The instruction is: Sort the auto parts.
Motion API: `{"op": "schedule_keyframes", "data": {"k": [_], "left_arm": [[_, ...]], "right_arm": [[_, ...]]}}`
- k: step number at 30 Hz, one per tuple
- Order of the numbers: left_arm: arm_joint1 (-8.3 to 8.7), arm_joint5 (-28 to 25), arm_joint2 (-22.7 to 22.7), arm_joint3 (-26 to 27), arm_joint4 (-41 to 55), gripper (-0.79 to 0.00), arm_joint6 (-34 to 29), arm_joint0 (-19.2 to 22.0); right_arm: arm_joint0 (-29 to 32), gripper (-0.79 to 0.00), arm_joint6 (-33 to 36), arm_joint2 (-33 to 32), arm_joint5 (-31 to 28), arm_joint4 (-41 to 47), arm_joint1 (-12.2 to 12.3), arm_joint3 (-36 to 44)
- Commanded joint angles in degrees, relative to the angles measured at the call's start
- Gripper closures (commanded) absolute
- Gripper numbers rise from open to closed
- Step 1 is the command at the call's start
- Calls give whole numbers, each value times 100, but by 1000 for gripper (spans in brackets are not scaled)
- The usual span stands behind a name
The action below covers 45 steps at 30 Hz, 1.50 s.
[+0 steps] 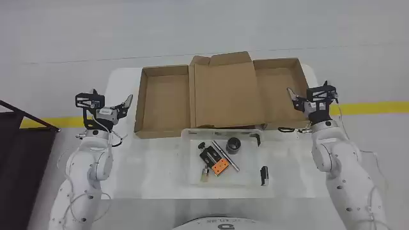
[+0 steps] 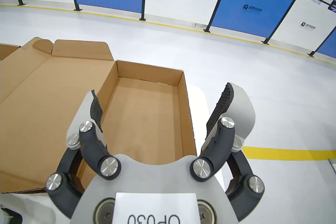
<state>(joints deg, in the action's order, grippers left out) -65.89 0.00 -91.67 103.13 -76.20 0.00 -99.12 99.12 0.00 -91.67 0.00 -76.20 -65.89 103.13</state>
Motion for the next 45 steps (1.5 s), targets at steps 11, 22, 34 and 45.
{"op": "schedule_keyframes", "data": {"k": [11, 22, 34, 45], "left_arm": [[0, 0, 0, 0, 0, -785, 0, 0], [0, 0, 0, 0, 0, -785, 0, 0], [0, 0, 0, 0, 0, -785, 0, 0], [0, 0, 0, 0, 0, -785, 0, 0]], "right_arm": [[0, -785, 0, 0, 0, 0, 0, 0], [-180, -785, 581, 950, -352, -984, -42, 830], [-225, -785, 660, 1110, -898, -851, -38, 944], [375, -542, 919, 448, -4478, -384, 237, 1676]]}}
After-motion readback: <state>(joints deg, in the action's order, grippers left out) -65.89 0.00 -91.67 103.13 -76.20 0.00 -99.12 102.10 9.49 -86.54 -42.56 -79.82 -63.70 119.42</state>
